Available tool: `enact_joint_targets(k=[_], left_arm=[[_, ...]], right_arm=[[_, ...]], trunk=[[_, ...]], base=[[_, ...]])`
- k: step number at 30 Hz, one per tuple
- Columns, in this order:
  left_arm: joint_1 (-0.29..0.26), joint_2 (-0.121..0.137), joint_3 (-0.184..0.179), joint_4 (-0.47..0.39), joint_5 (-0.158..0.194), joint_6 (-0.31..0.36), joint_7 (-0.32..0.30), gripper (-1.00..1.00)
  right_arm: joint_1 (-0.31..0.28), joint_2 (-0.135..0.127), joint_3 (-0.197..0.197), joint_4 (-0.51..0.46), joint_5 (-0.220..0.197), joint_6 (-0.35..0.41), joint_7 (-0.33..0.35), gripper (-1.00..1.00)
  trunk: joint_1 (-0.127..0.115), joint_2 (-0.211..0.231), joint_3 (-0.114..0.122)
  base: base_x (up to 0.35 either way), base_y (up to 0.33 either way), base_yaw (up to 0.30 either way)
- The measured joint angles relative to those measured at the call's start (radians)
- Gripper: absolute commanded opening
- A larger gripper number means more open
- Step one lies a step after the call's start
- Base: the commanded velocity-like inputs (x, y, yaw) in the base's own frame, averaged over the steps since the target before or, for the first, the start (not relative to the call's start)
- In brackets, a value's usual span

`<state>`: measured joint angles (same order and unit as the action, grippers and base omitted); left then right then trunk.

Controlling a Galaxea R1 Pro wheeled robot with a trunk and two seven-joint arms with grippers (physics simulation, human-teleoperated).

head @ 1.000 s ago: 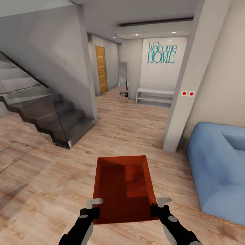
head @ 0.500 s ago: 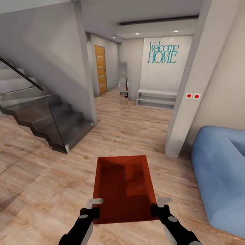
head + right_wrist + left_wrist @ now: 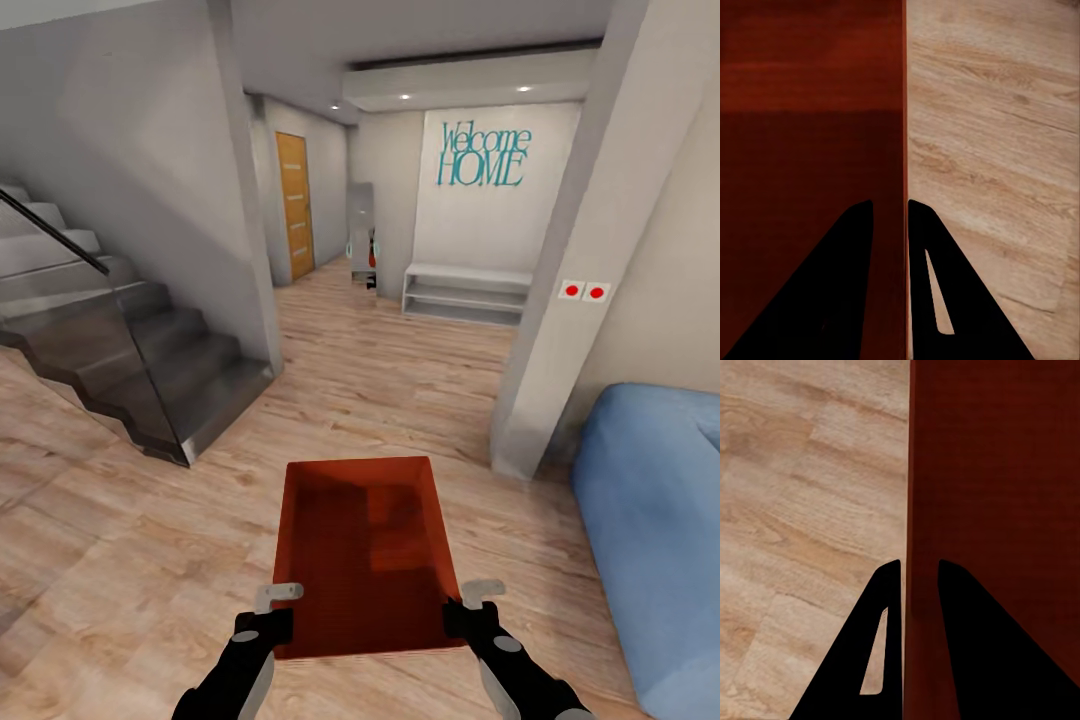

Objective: Move the two storage containers from the living room to the garage. In the garage, place one container on the floor and stack the other container on top of it (either order is fine).

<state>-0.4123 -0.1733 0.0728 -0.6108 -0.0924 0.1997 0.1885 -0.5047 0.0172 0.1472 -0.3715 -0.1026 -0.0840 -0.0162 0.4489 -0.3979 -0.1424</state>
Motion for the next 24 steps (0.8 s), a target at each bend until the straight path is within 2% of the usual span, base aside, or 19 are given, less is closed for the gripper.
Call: enact_joint_targets(k=[24], left_arm=[[0.0,0.0,0.0,-0.001,-0.001,0.0,0.0,-1.0]], right_arm=[[0.0,0.0,0.0,0.001,-0.001,-0.002,0.0,-1.0]], trunk=[[0.0,0.0,0.0]], base=[[0.33,0.0,0.0]])
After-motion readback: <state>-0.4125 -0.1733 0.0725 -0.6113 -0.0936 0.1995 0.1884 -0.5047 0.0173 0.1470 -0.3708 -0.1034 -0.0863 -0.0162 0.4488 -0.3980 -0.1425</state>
